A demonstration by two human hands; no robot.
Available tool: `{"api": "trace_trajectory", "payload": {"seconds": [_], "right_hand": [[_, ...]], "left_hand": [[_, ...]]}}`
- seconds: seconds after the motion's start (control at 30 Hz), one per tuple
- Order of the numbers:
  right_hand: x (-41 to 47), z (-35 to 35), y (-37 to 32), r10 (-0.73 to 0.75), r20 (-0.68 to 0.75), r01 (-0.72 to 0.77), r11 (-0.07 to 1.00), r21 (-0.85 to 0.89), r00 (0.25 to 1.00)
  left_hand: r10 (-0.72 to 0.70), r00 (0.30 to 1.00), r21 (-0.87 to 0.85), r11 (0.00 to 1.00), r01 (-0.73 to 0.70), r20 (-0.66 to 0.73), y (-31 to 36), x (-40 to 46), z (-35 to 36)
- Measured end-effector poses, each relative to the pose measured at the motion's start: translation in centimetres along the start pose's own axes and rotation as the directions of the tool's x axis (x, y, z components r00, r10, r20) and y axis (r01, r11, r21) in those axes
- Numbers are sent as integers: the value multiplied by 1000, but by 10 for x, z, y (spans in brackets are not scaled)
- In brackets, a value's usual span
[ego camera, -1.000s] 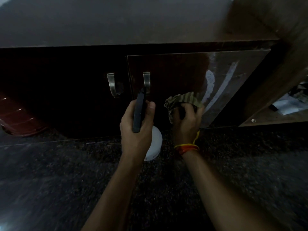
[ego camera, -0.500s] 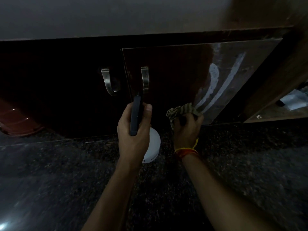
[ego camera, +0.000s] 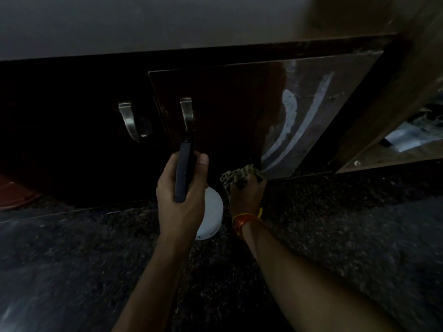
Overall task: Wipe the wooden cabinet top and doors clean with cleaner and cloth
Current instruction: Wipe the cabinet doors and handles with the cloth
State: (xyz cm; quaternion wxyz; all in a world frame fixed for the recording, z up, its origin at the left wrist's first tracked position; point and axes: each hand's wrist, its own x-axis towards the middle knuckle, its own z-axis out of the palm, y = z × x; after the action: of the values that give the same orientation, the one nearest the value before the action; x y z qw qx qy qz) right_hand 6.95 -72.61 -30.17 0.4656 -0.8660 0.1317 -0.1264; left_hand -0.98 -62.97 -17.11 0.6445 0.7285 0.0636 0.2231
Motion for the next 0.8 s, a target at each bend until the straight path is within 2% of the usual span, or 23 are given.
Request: {"api": "trace_trajectory", "payload": {"seconds": [0.1,0.27,0.5,0.8], "right_hand": [[11,-8,11,59,26,-59,998,-2,998],[34,-31,29,188,-64,-189,982,-11,980],[8,-5,9,108,7,-108,994,19,994],[48,-46,37,190,-48,-191,981,-17,981]], "left_hand": [[9,1000,-19,1000,-9,11,1,-1,0],[-16,1000,-20,1000,16,14,3,0,-2],[3,1000,-15,1000,-3,26,3,1,5],[5,1000,-2,1000,-5,18,3,3,5]]}}
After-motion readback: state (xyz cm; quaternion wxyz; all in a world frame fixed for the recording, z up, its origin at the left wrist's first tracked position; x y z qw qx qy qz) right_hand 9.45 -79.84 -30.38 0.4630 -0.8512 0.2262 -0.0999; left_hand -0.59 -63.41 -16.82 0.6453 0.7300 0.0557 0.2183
